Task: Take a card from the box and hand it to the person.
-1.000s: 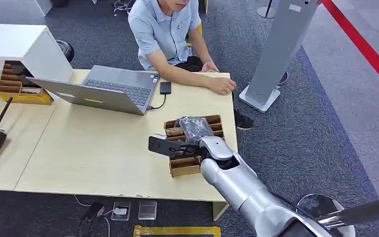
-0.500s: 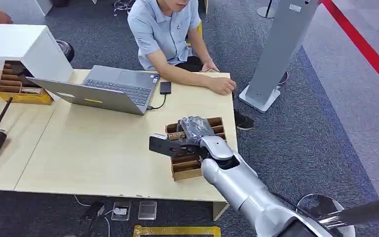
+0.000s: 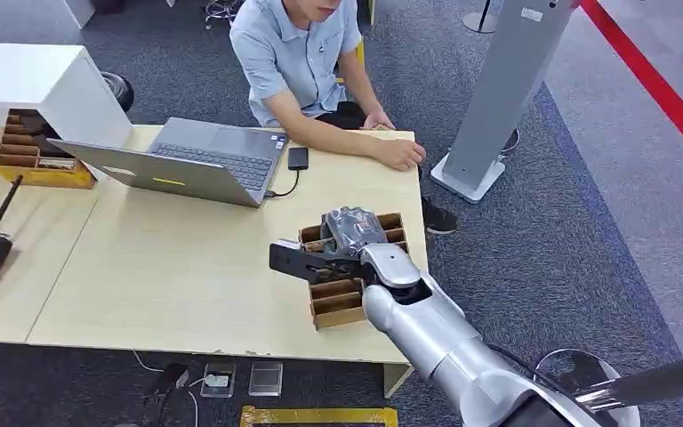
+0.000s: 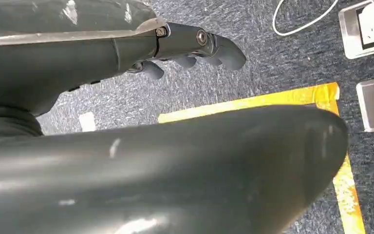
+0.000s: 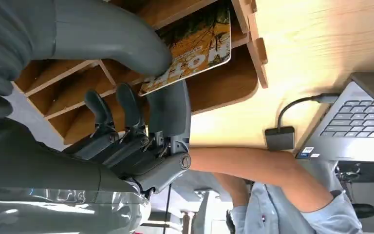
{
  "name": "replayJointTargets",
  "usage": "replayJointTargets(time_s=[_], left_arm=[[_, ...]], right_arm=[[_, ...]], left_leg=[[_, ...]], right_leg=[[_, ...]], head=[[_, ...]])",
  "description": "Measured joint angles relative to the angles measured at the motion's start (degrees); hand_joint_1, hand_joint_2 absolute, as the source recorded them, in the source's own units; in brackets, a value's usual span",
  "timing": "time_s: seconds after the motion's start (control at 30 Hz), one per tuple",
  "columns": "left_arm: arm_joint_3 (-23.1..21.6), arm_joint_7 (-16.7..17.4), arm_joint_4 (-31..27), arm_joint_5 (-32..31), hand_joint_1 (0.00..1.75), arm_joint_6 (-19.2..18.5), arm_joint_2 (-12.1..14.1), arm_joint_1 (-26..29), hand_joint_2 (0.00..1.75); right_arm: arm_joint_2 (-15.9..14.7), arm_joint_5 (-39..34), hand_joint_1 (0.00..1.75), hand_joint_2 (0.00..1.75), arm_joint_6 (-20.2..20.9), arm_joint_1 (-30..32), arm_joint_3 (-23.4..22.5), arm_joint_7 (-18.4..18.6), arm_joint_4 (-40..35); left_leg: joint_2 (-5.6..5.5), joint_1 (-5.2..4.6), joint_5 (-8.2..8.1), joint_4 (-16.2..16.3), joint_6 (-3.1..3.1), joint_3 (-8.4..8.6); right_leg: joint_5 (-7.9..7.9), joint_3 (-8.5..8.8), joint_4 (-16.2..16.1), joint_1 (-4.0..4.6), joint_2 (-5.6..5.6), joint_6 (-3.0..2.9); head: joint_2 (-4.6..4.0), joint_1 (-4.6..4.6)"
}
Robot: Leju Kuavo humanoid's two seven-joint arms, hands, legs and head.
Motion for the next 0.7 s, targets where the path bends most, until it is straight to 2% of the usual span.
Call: replayJointTargets(time_s=[0.5,0.7], left_arm=[[0.0,-1.88,0.0,0.52,0.0,-0.85,0.0,0.4,1.75],[0.0,-1.68,0.0,0.7,0.0,-0.18,0.02,0.77,1.75]], right_arm=[[0.48,-0.89,1.45,1.75,0.37,0.0,-0.04,-1.2,0.02],[0.0,-4.44,1.45,1.75,3.71,-0.64,-0.63,-0.05,-1.2]], left_leg=[[-0.01,0.0,0.0,0.0,0.0,0.0],[0.0,0.0,0.0,0.0,0.0,0.0]], right_leg=[[0.0,0.0,0.0,0.0,0.0,0.0],[0.01,0.0,0.0,0.0,0.0,0.0]], head=[[0.0,0.02],[0.0,0.0]])
